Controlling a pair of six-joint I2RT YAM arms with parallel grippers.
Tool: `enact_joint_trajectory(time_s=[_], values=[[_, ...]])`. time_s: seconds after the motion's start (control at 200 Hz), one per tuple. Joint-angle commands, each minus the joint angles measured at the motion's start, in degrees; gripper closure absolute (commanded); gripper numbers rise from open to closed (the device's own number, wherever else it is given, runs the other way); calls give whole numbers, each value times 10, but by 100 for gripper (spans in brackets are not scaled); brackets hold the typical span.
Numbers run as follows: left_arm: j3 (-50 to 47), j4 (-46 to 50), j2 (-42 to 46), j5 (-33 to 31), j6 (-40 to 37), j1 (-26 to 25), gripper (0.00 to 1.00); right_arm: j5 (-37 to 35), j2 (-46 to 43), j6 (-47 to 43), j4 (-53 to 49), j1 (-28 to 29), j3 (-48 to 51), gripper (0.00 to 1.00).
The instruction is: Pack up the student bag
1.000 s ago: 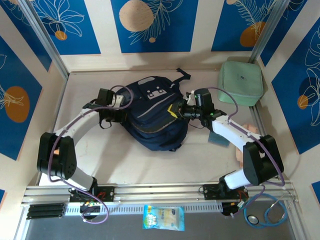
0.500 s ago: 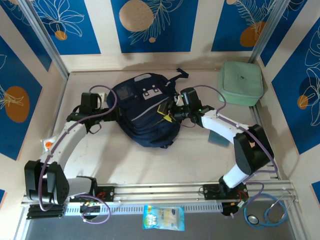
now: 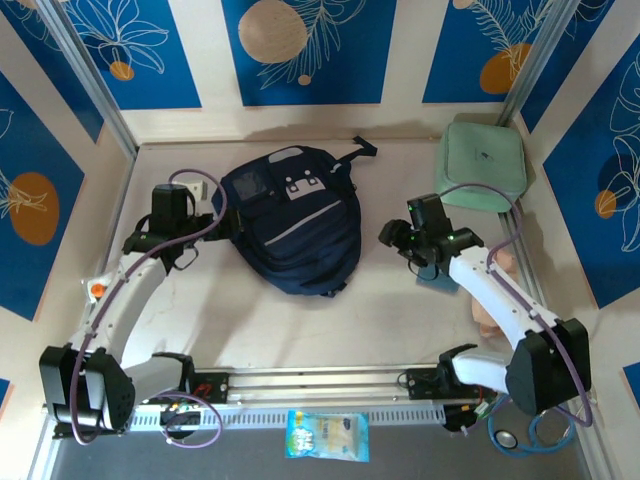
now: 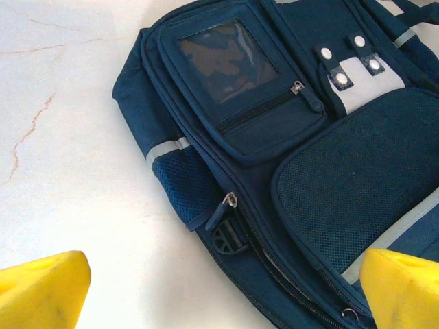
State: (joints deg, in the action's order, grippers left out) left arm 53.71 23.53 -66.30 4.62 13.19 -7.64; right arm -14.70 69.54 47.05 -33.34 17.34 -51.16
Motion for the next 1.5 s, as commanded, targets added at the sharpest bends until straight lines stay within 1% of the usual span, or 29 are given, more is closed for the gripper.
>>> enact_joint_trajectory(time_s=[0.0, 0.075, 0.14, 0.205, 0.26, 0.29, 0.315, 0.335, 0.385, 0.58, 0.68, 0.81, 0.885, 0.965, 1.04, 1.135, 1.201, 1.361, 1.496], values=[[-4, -8, 6, 15, -10, 6, 0, -81, 40, -83, -71, -55, -35, 31], [-5, -14, 2, 23, -9, 6, 0, -104, 78, -159, -67, -95, -50, 31], [-1, -13, -5, 31, -9, 6, 0, -122, 113, -201, -90, -129, -71, 30], [8, -10, -13, 36, -11, 6, 0, -129, 143, -210, -119, -172, -91, 30], [15, -9, -21, 41, -10, 6, 0, -99, 157, -208, -133, -214, -106, 28], [18, -9, -25, 45, -10, 6, 0, -94, 160, -203, -134, -232, -111, 16], [21, -9, -30, 48, -10, 6, 0, -99, 162, -195, -134, -245, -113, 10], [25, -8, -33, 49, -10, 6, 0, -101, 162, -189, -134, -254, -115, 8], [38, 1, -44, 51, -10, 6, 0, -92, 164, -186, -137, -275, -120, 7], [61, 17, -55, 61, -19, 6, 0, -148, 197, -186, -160, -325, -122, 7], [63, 19, -55, 63, -23, 6, 0, -186, 220, -178, -172, -337, -116, 7], [62, 22, -52, 56, -30, 6, 0, -189, 254, -191, -167, -339, -115, 6], [59, 22, -46, 50, -31, 6, 0, -196, 280, -198, -168, -340, -125, 7], [52, 17, -40, 50, -30, 6, 0, -198, 298, -208, -161, -342, -132, 13], [45, 11, -36, 51, -27, 6, 0, -198, 315, -218, -154, -346, -139, 25], [43, 12, -33, 52, -26, 7, 0, -206, 327, -227, -146, -344, -142, 47], [44, 13, -33, 52, -26, 6, 0, -218, 326, -231, -138, -338, -139, 65], [50, 9, -35, 61, -23, 6, 0, -269, 319, -232, -137, -302, -139, 97], [57, 12, -38, 76, -22, 6, 0, -311, 306, -228, -177, -258, -165, 100]])
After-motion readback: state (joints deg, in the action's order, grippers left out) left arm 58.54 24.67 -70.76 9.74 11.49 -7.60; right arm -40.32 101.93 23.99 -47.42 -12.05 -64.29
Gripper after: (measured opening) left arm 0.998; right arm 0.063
